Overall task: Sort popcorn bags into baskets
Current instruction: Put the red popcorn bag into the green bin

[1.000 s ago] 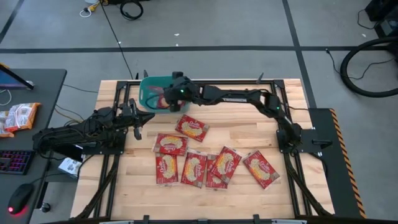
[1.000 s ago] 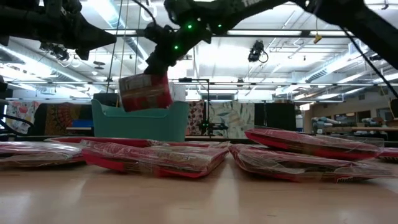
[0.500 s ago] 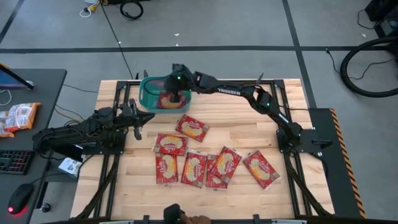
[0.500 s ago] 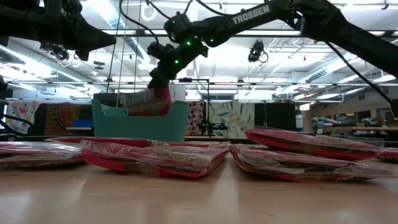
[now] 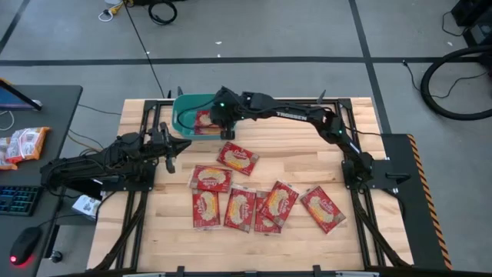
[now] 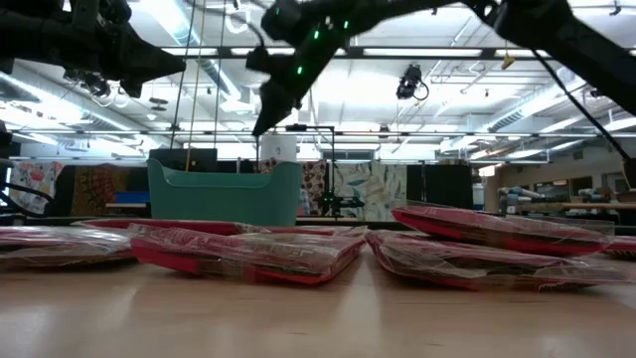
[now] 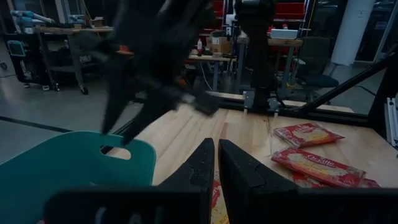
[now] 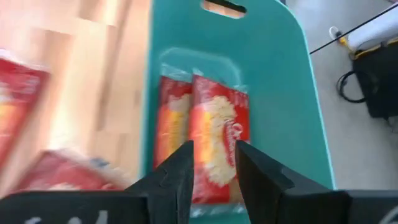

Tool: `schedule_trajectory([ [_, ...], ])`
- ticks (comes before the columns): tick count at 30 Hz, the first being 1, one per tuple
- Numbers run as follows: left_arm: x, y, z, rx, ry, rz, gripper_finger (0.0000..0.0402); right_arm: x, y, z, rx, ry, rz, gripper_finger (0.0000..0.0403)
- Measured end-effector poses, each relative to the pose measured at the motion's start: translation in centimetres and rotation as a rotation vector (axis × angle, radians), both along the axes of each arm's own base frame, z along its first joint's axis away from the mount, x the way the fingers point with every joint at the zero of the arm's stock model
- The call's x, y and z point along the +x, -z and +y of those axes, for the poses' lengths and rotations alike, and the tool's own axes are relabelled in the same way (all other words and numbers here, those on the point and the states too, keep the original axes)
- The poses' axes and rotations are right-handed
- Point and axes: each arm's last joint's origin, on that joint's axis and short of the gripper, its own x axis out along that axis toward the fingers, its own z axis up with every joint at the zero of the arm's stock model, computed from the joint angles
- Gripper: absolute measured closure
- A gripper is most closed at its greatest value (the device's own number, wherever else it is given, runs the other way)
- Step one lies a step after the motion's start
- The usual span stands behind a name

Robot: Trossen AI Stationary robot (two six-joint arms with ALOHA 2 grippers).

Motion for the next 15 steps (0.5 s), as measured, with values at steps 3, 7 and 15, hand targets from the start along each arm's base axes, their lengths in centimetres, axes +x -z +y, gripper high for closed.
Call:
schedule_trajectory([
  [3,0.0,0.0,0.0,0.000,0.000,0.000,0.0375,-1.0,-1.5,1.9,0.032,0.019,0.027,0.0283],
  [7,0.0,0.0,0.0,-0.011,0.000,-0.004,0.0375,-2.3,-2.1,3.6,0.071,0.069,0.115,0.0286],
  [15,0.2,0.2,0.0,-0.031,0.023,0.012,0.0375,-5.1,0.0,5.5,0.087,0.154,0.186,0.0288],
])
